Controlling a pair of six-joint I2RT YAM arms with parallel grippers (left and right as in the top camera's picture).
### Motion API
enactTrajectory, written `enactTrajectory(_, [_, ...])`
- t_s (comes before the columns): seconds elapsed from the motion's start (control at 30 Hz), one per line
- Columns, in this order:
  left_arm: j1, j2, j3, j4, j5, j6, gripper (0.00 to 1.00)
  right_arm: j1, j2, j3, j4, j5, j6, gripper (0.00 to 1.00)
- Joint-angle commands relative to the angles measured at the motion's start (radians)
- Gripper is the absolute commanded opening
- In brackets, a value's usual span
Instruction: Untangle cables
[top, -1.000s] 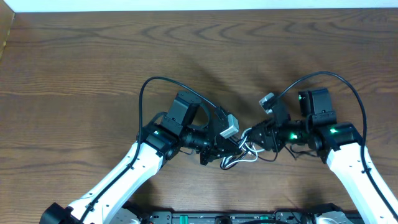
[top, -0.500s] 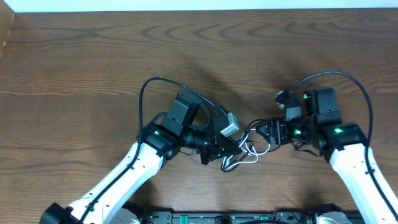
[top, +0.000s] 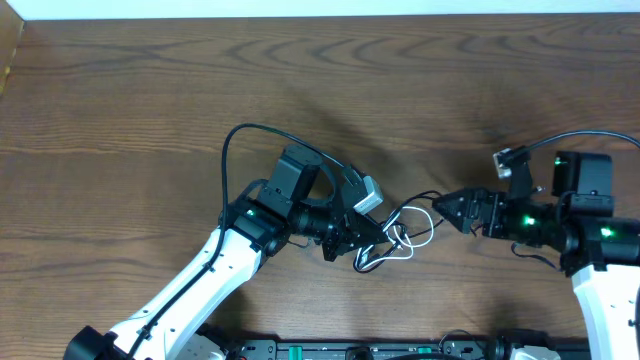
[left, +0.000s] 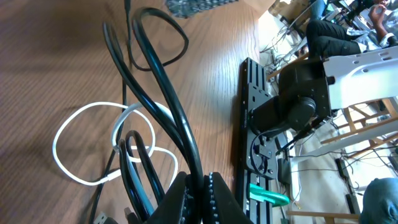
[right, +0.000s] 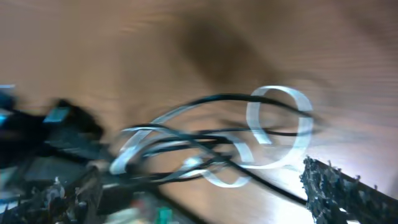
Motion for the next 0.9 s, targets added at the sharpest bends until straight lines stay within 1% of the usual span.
enactTrajectory(0.0, [0.005,0.004,0.006,0.005,0.006,0.04,0.07,-0.028,-0.002,-0.02,-0.002,-0.394,0.081,0.95])
enactTrajectory(0.07, [0.005,0.004,0.006,0.005,0.006,0.085,0.07,-0.028,0.0,-0.047,0.0,-0.448,0.096,0.86])
enactTrajectory(0.1, [0.005,0.004,0.006,0.005,0.006,0.103,0.07,-0.028,0.0,-0.061,0.0,-0.455,0.114,0.78])
enactTrajectory(0.17, [0.005,0.004,0.006,0.006,0.006,0.129,0.07,-0.028,0.0,-0.1,0.007,-0.46,0.154,0.68])
enactTrajectory(0.23, [0.002,0.005,0.006,0.01,0.007,0.142,0.08,-0.028,0.0,-0.148,0.047,-0.462,0.203,0.65])
enactTrajectory(0.33, [-0.002,0.005,0.006,0.014,0.01,0.163,0.08,-0.028,0.0,-0.232,0.167,-0.512,0.28,0.62])
enactTrajectory(0.47, [-0.013,0.005,0.006,0.019,0.01,0.163,0.08,-0.027,-0.001,-0.328,0.357,-0.543,0.407,0.59])
enactTrajectory(0.53, [-0.018,0.005,0.006,0.023,0.009,0.163,0.08,-0.027,0.0,-0.352,0.424,-0.576,0.413,0.6])
enactTrajectory(0.7, [-0.018,0.013,0.006,0.029,0.006,0.162,0.08,-0.027,-0.001,-0.356,0.438,-0.597,0.413,0.63])
enactTrajectory(0.87, [-0.018,0.018,0.006,0.039,0.006,0.163,0.08,0.007,0.0,-0.356,0.436,-0.593,0.429,0.63])
